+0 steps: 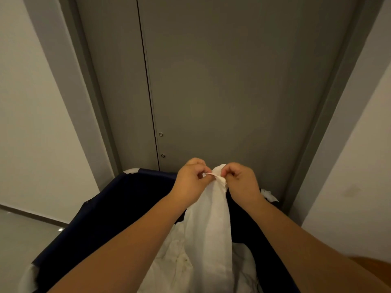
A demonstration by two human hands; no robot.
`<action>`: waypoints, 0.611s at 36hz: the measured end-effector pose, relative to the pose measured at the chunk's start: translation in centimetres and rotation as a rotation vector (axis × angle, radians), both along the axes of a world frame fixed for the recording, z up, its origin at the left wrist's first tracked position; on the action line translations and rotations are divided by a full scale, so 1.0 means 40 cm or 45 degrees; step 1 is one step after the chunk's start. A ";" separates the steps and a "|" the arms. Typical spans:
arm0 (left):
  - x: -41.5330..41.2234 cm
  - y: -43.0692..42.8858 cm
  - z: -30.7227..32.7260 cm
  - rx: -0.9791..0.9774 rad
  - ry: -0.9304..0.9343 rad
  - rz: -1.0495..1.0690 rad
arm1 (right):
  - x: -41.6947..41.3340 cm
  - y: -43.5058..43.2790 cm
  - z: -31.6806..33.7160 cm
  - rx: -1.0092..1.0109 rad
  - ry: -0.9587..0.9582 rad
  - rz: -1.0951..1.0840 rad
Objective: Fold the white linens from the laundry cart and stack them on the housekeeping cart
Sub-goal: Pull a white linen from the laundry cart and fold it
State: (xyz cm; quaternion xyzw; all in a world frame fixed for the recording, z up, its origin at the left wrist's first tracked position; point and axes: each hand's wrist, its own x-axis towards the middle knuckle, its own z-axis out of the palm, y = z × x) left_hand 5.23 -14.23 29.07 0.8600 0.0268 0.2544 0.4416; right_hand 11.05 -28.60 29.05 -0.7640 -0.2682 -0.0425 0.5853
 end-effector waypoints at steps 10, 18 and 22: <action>-0.002 -0.013 -0.011 -0.232 0.127 0.062 | -0.015 -0.035 0.018 0.131 0.160 0.205; 0.001 -0.029 -0.024 -0.296 0.129 0.038 | -0.035 -0.054 -0.013 0.100 0.097 0.221; 0.005 -0.041 -0.028 -0.303 0.138 0.006 | -0.042 -0.050 -0.013 0.130 0.064 0.105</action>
